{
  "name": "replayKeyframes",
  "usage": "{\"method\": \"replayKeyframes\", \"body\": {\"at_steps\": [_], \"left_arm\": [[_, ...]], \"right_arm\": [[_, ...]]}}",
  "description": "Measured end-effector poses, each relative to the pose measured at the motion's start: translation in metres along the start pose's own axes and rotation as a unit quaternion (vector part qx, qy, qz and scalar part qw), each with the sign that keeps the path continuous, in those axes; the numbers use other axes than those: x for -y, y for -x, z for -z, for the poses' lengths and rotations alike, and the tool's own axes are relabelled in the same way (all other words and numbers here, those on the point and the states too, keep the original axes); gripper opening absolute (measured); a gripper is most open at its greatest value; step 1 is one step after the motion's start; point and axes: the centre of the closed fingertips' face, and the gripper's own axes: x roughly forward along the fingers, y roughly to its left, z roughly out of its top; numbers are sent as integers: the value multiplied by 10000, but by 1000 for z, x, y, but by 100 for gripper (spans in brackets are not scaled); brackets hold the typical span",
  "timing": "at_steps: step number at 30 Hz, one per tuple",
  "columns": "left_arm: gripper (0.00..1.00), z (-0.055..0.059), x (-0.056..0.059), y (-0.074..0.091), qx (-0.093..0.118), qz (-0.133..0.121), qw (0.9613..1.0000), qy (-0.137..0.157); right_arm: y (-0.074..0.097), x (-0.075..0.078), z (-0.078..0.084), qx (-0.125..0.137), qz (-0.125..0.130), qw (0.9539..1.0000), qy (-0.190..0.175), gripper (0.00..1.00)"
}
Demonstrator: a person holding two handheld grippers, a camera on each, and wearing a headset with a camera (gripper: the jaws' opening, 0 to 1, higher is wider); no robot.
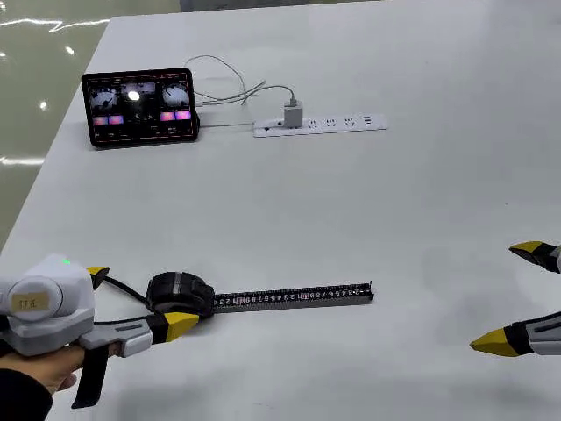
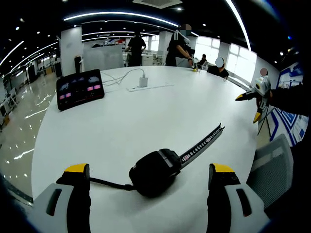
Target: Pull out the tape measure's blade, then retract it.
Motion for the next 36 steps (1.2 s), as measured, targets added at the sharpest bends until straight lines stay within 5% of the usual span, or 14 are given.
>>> {"method": "replayKeyframes", "body": {"at_steps": [4,18,26,29,36], "left_arm": [[99,-4,-1,-3,-14,-194,9998,-88],[99,-8,15,-12,98,-174,9997,139],[99,-6,8,-16,77,-570,9978,344],[99,-8,-2,-14,188,-948,9950,240],[99,-3,3,-20,282,-843,9952,400]], "right_arm": [[-4,0,-7,-47,-65,9999,143,99],[-19,-3,-38,-112,-242,9978,604,99],[-31,-6,-67,-62,-375,9952,907,99],[-35,-6,-71,-80,-427,9941,998,99],[-47,-12,-74,-209,-585,9912,1167,99]]}}
